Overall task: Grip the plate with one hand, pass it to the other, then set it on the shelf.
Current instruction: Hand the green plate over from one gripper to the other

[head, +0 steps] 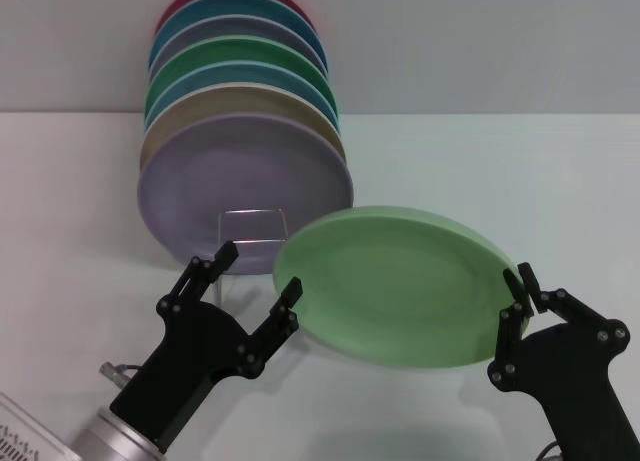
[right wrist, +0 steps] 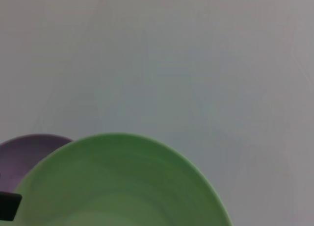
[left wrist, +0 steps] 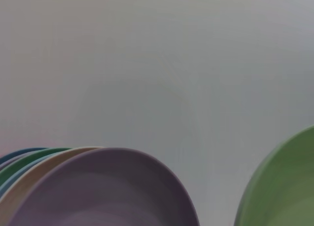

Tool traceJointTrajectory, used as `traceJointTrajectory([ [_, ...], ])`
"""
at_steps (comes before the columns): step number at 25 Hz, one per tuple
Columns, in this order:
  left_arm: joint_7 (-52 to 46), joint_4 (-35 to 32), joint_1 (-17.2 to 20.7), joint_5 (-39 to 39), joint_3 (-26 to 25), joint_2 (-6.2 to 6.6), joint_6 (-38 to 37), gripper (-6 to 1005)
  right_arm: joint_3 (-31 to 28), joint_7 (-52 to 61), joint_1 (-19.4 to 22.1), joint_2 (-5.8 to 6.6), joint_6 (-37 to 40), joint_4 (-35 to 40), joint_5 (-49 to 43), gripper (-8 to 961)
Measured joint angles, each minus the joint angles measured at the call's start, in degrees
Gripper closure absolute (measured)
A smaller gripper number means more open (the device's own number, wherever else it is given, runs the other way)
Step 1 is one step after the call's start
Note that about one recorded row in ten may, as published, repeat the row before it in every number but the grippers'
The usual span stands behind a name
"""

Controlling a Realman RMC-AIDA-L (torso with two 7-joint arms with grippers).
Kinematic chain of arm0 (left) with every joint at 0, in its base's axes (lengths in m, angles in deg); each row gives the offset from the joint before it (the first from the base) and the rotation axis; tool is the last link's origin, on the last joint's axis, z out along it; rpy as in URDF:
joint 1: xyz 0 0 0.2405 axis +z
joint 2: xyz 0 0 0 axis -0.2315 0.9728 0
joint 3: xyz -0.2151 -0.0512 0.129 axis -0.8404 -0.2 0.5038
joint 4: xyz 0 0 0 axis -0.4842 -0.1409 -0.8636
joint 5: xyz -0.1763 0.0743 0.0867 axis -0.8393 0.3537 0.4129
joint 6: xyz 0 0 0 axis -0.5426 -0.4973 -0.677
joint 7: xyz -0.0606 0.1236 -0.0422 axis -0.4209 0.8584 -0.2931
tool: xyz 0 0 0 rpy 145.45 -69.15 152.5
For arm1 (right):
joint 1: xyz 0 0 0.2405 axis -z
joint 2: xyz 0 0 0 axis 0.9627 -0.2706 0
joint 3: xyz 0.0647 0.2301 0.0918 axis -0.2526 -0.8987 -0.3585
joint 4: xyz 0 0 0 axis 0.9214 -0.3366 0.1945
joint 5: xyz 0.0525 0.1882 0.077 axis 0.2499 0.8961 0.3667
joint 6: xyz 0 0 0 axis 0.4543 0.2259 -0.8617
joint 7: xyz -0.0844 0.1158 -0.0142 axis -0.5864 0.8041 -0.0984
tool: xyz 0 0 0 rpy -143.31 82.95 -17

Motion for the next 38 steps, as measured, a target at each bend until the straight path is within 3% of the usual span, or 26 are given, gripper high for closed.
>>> traceJointTrajectory([
  [5, 0.00, 0.12, -0.58, 0.21, -0.01, -0.07, 1.25, 246, 0.01, 0.25, -0.23, 0.00, -0.14, 0.04, 0.00, 931],
  [10, 0.00, 0.13, -0.90, 0.25, -0.01, -0.09, 1.39, 437, 0.01, 0.40, -0.30, -0.02, -0.33, 0.13, -0.05, 931],
  [29, 0.00, 0.07, -1.97, 0.26, -0.01, -0.09, 2.00, 456, 0.62, 0.22, -0.87, -0.02, -0.51, 0.01, -0.04, 931],
  [35, 0.00, -0.06, -1.91, 0.25, -0.01, -0.09, 2.00, 674, 0.62, 0.09, -0.84, 0.06, -0.51, -0.02, 0.00, 932],
  [38, 0.00, -0.11, -1.89, 0.18, -0.01, -0.09, 2.00, 732, 0.62, 0.04, -0.84, 0.07, -0.51, -0.02, 0.00, 932],
])
